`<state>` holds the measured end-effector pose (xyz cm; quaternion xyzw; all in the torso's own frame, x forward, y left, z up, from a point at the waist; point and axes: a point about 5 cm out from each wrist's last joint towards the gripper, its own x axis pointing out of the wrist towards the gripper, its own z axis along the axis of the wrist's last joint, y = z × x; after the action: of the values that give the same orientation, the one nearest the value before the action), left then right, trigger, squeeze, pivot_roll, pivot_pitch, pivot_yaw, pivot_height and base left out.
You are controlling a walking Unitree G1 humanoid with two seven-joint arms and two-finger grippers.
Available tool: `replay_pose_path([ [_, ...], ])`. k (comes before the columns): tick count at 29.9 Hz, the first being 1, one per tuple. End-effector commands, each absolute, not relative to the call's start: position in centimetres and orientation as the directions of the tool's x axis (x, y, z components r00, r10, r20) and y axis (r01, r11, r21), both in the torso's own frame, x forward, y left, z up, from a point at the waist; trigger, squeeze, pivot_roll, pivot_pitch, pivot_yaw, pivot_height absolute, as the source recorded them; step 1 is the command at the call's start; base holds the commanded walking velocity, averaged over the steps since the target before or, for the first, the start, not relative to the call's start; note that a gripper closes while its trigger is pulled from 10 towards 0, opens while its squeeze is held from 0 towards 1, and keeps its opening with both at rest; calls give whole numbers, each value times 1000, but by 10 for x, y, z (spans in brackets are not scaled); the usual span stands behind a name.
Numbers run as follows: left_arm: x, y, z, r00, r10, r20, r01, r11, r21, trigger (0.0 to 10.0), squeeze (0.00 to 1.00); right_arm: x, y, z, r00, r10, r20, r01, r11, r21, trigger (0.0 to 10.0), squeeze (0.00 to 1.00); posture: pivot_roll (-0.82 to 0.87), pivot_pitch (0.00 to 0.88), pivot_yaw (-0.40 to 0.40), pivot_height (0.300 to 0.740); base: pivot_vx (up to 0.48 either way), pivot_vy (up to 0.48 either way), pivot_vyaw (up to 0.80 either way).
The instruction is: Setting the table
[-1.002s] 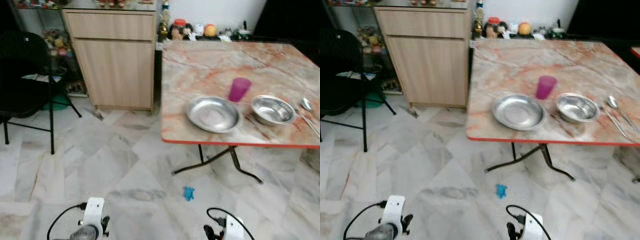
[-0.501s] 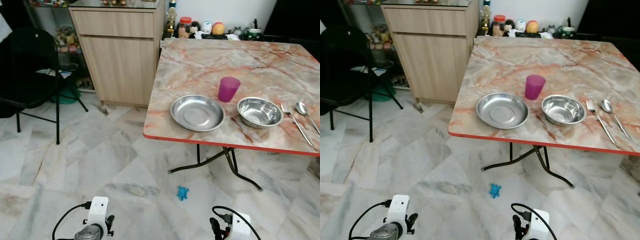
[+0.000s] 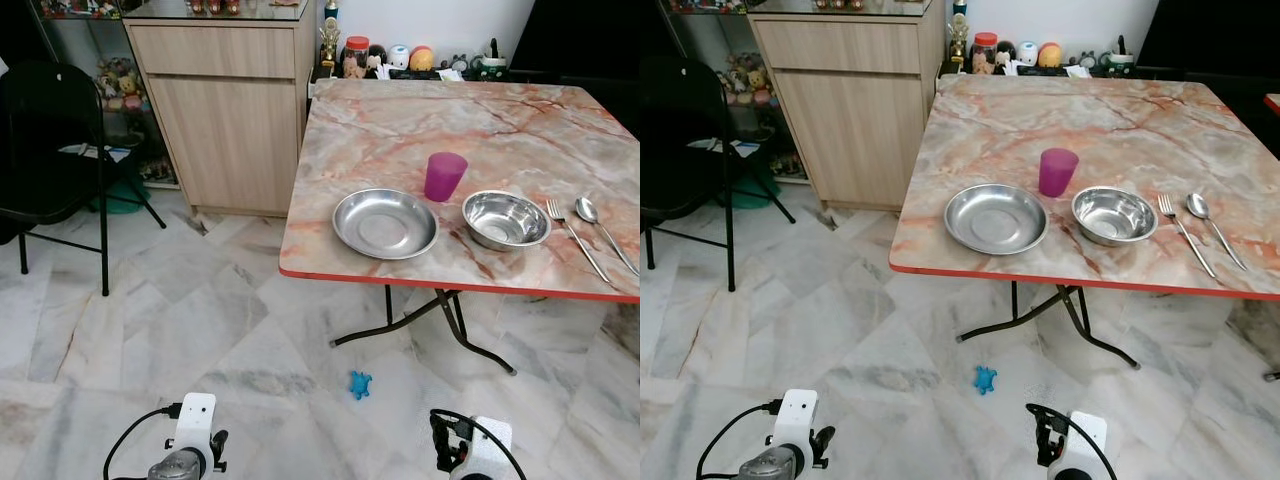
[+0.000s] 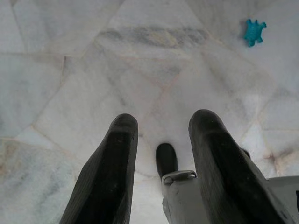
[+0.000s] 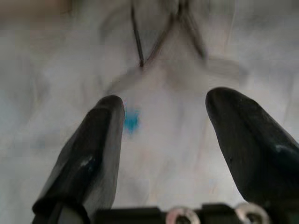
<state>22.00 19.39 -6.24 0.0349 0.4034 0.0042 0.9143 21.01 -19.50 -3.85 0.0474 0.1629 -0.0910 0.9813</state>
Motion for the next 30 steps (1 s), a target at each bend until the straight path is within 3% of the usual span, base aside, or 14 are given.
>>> replay_pose_path([
  [1,217,195,-64,669,45,-742,9,998,69,10000,0,254,-201,14,984,-170,-55,172,984,35,10000,0,9,16,-34,740,0,0,0],
  [4,218,195,-64,672,47,-740,7,998,70,10000,0,262,-201,39,984,-165,66,164,986,17,10000,0,4,15,-30,740,0,0,0],
  [15,221,196,-61,688,52,-724,-1,998,70,10000,0,292,-196,109,955,-139,262,134,990,38,10000,0,2,0,-30,740,0,0,0],
  [22,222,199,-60,697,60,-714,-35,998,50,10000,0,294,-189,117,957,-120,265,107,992,64,10000,0,4,0,-32,740,0,0,0],
  [30,222,200,-60,694,65,-717,-31,998,60,10000,0,290,-189,116,965,-137,222,120,989,89,10000,0,4,0,-31,740,0,393,0],
])
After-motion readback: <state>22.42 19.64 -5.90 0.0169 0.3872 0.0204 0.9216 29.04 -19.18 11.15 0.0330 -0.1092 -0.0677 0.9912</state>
